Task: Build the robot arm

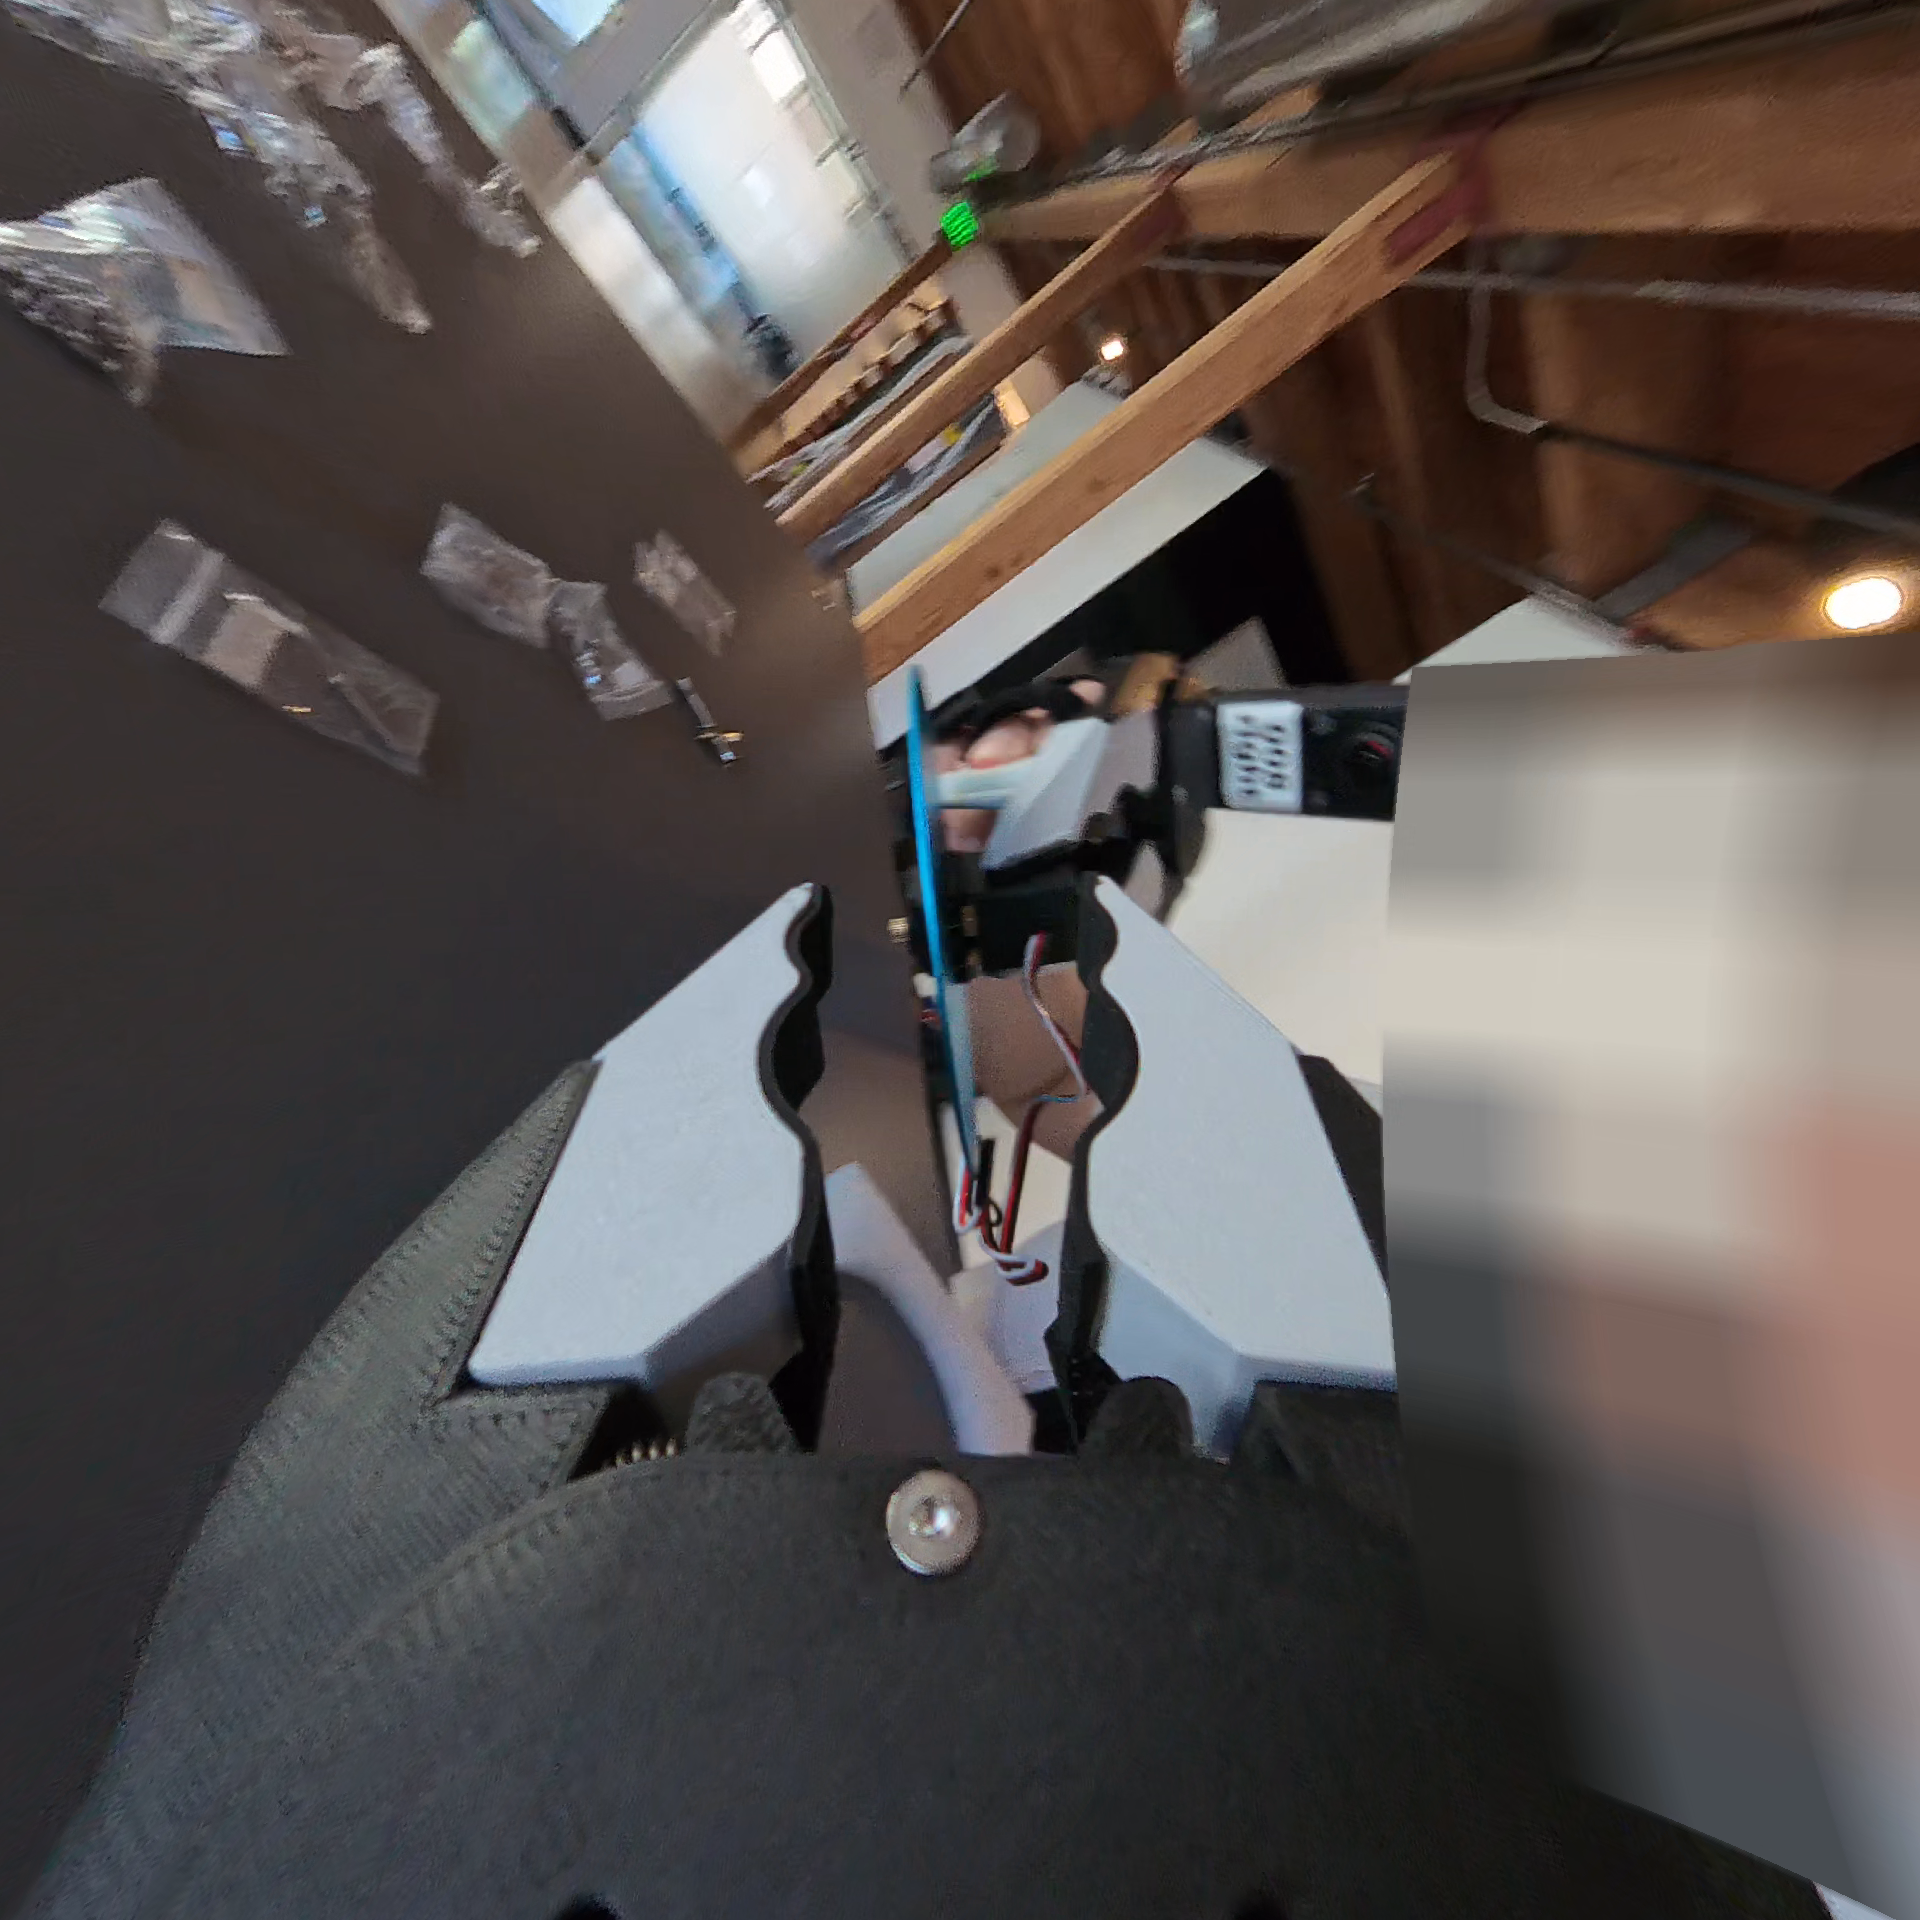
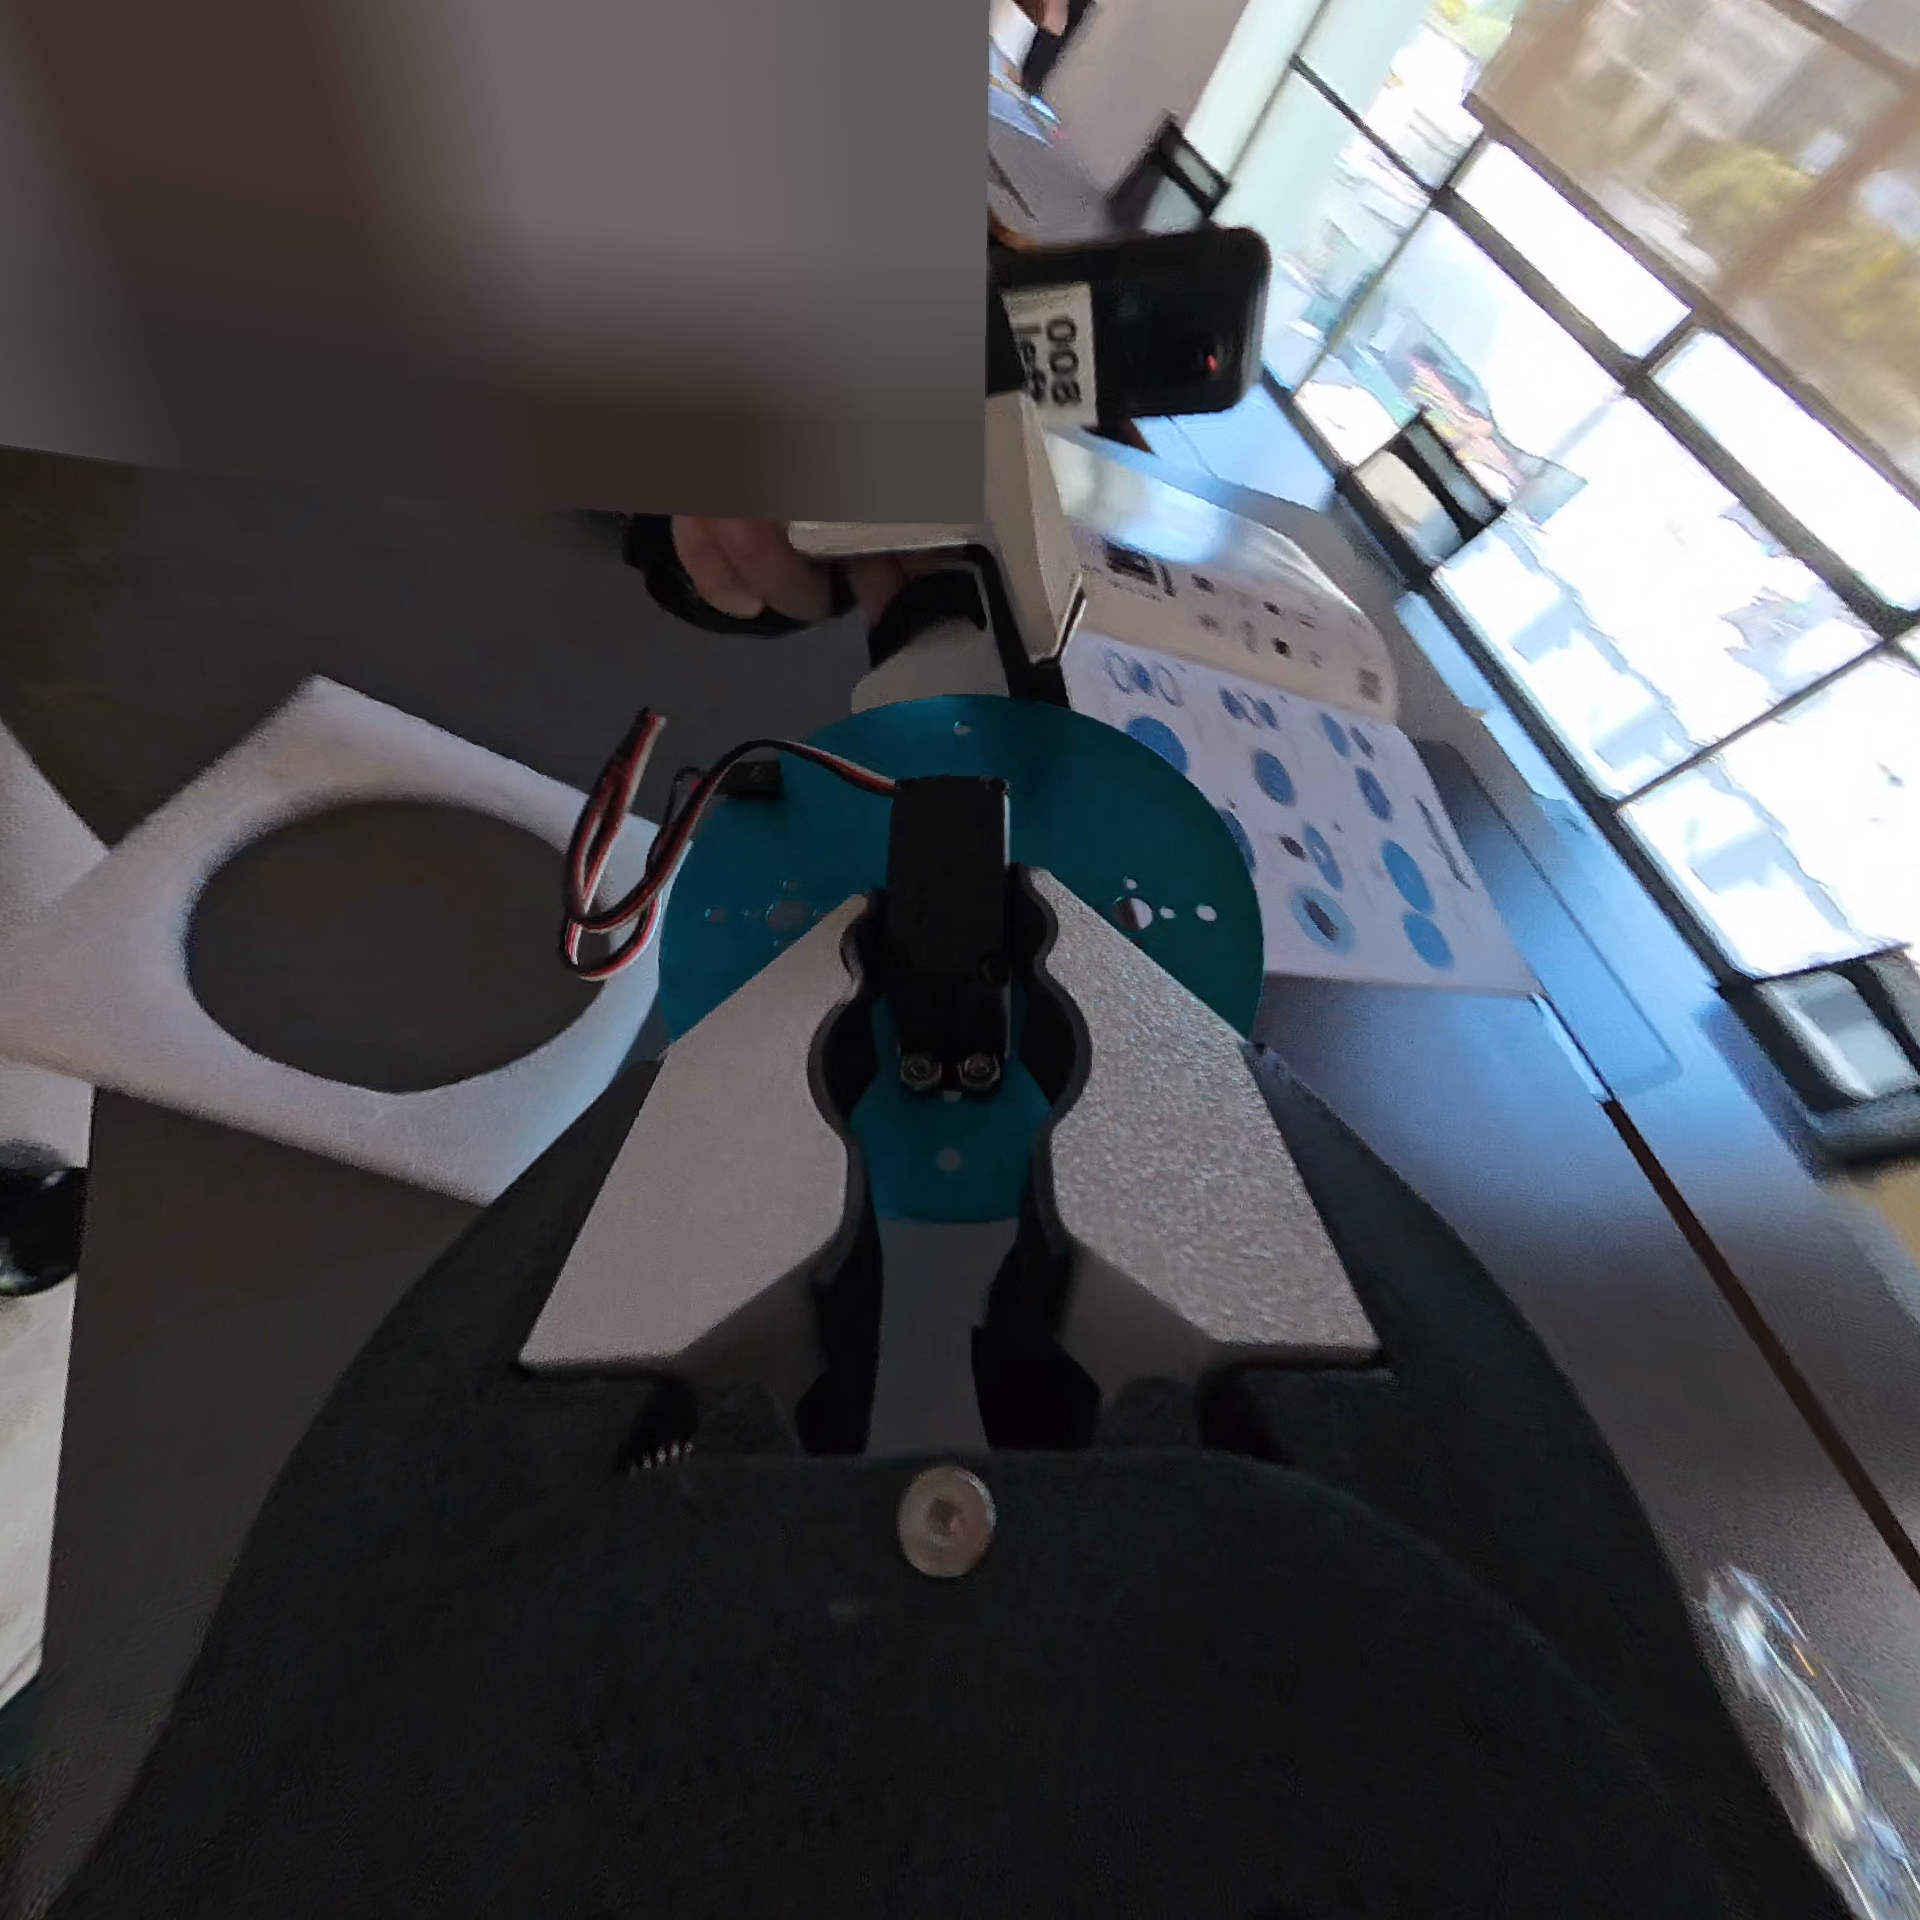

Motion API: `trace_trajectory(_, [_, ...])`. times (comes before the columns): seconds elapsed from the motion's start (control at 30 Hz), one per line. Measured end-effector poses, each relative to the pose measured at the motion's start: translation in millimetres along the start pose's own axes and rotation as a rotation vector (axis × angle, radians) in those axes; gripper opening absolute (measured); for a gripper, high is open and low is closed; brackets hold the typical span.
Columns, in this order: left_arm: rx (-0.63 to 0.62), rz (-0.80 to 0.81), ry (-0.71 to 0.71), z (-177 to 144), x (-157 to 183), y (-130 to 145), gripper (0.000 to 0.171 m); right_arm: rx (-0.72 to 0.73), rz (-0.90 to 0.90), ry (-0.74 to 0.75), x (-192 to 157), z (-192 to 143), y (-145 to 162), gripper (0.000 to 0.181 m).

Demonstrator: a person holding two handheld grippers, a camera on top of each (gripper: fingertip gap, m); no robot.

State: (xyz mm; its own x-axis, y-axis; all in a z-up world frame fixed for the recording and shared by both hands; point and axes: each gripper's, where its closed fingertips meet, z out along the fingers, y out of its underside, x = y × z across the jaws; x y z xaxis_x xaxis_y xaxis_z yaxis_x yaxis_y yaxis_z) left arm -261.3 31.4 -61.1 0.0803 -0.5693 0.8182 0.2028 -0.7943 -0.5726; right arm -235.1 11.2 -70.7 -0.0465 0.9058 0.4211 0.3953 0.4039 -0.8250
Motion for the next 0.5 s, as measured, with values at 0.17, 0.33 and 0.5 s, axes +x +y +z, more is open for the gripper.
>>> trace_trajectory(0.17, [0.126, -0.129, 0.136, -9.6, 0.9, -7.4, 0.026, 0.132, -0.016, -0.214, 13.6, 19.3, -9.8, 0.022])
trace_trajectory(0.33, [0.238, -0.286, 0.089, -27.7, -26.2, -13.9, 0.008, 0.154, 0.017, -0.301, 24.0, 45.3, 0.3, 0.022])
trace_trajectory(0.5, [0.275, -0.367, -0.043, -34.2, -54.7, -5.9, 0.002, 0.178, 0.052, -0.274, 22.0, 54.2, 9.2, 0.022])
